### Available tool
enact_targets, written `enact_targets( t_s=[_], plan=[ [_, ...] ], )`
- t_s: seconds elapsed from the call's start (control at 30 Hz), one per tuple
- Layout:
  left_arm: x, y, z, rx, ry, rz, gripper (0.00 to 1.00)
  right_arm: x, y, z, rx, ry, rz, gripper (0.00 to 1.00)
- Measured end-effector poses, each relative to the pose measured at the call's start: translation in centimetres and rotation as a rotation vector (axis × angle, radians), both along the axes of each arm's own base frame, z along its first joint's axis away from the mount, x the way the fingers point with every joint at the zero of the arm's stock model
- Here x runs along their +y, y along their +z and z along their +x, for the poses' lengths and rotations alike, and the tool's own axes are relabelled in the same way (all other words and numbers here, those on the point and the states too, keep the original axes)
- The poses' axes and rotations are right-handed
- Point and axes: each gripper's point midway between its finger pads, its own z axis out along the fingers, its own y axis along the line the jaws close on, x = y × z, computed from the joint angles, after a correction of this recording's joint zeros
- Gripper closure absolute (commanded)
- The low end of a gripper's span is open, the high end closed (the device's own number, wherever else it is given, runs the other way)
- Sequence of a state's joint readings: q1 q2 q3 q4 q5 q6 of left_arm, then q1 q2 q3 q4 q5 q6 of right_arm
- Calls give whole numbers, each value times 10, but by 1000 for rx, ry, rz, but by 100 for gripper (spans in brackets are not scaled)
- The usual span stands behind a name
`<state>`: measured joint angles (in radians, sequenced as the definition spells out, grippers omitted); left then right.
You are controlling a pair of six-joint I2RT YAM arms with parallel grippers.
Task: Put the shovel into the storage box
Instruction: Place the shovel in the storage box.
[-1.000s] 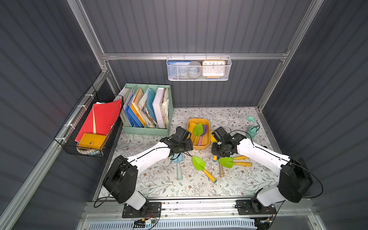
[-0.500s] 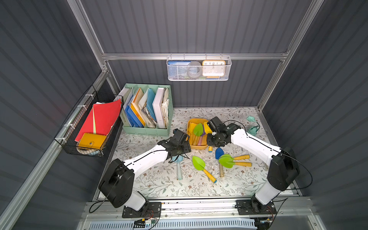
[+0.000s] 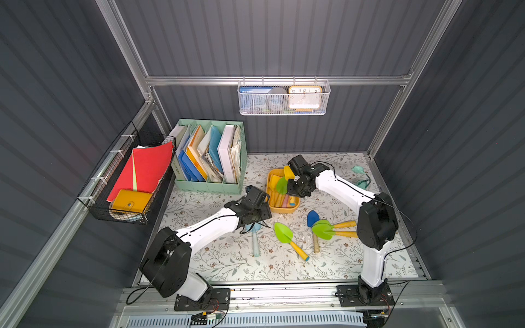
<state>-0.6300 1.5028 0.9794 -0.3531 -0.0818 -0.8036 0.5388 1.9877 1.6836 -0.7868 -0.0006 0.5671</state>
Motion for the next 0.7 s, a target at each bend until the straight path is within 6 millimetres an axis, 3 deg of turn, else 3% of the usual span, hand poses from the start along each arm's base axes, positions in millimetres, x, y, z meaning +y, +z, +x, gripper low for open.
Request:
enact_targets(
  t_s=[0.3,0.7],
  plan=[
    [3,-7,-4,15,7,5,30,-4,-37,15,62,-32,-35,81],
    [2,-6,-3,13,6,-1,30,-11,-52,22,87,-59,-71,78]
  ],
)
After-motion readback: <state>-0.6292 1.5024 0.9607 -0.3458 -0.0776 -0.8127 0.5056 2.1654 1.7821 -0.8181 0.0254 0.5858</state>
